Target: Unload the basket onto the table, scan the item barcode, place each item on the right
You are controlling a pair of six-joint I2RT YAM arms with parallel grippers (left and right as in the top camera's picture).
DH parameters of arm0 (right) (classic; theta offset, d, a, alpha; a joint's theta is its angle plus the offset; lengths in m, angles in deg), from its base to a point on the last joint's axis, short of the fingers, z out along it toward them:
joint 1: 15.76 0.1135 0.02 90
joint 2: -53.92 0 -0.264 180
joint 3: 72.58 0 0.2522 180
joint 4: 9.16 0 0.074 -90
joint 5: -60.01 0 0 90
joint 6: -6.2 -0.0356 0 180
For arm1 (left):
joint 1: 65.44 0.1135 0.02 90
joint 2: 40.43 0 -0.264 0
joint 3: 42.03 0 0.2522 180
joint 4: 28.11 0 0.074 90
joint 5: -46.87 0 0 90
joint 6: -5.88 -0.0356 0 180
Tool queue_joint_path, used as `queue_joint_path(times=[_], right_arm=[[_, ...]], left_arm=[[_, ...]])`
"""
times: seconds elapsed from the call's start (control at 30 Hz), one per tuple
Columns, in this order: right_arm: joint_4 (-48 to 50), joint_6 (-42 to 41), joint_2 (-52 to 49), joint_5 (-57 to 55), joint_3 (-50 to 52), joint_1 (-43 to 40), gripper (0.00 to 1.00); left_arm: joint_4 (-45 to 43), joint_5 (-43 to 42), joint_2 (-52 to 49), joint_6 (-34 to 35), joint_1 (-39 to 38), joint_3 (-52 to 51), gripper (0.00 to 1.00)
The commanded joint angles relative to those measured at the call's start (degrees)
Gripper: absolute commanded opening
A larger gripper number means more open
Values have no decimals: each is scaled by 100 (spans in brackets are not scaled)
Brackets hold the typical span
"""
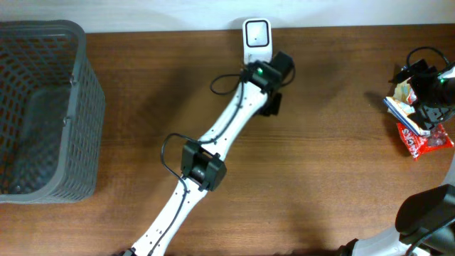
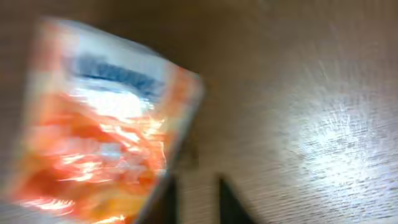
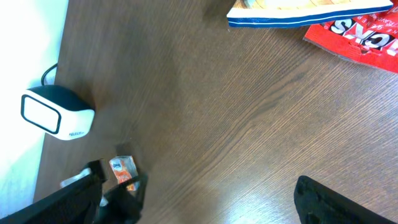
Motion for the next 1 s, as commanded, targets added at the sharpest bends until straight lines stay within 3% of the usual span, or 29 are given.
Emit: queue_joint_path(times=[0.0, 0.07, 0.2, 0.37, 0.53, 0.73, 0.83, 0.9, 0.97], right_arm=[[-4, 52, -9, 26, -11, 24, 98], [-4, 55, -9, 26, -11, 24, 98], [-4, 52, -9, 26, -11, 24, 98], [-4, 52, -9, 26, -11, 24, 98], [-4, 55, -9, 24, -11, 24, 98], [-4, 52, -9, 26, -11, 24, 98], [-4, 55, -9, 26, -11, 24, 98], [-4, 55, -9, 26, -11, 24, 98], [-4, 52, -9, 26, -11, 26, 98]], left_arm=[[-26, 214, 957, -61, 686, 149, 47], [-55, -90, 970, -186, 1126, 116, 57], [-190, -1453, 953, -881, 1722, -168, 57], [-1427, -2339, 951, -1480, 1919, -1217, 59], [-2361, -2365, 951, -1473, 1805, -2173, 62], [-2529, -2358, 951, -1563, 1460, -2723, 64], [-2529, -2356, 951, -1561, 1412, -2732, 54], [-2520, -2356, 951, -1561, 1419, -2732, 40], [-2474, -2358, 953, -1558, 1432, -2732, 19]])
